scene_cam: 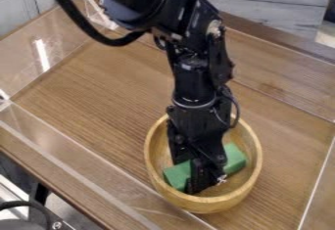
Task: Remove the green block from inside the brown bowl and put it on the table
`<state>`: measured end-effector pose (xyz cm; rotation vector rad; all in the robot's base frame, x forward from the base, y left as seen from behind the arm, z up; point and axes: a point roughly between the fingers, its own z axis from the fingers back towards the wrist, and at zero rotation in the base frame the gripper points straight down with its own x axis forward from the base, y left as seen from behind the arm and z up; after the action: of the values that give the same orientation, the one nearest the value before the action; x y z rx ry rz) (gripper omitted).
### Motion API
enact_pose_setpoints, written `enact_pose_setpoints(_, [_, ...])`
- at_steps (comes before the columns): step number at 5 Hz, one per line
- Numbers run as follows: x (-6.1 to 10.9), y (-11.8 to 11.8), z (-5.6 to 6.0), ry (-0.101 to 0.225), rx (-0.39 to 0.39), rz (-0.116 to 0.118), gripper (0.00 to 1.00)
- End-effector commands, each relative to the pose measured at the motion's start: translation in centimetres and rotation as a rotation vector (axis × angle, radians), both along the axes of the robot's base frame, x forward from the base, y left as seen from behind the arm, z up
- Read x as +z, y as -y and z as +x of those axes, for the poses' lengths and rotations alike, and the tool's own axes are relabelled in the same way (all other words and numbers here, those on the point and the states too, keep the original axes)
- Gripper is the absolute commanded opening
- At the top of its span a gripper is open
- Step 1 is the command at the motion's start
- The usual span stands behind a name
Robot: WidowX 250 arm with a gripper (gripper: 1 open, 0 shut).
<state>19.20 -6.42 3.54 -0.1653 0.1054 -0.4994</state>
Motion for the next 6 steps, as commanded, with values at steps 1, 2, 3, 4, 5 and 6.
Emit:
enact_pose_setpoints(1, [0.9, 0.4, -0.3, 0.001, 0.006, -0.011, 0.00])
enact_pose_setpoints(2, [1.0, 0.6, -0.6, -0.010, 0.020, -0.018, 0.00])
enact_pose_setpoints(3, [1.2, 0.6, -0.8, -0.018, 0.033, -0.025, 0.00])
enact_pose_setpoints(4, [1.5, 0.7, -1.0, -0.024, 0.046, -0.032, 0.00])
enact_pose_setpoints(5, [1.8, 0.8, -1.1, -0.029, 0.059, -0.039, 0.00])
enact_pose_setpoints(6, [2.1, 0.8, -1.3, -0.032, 0.070, -0.047, 0.00])
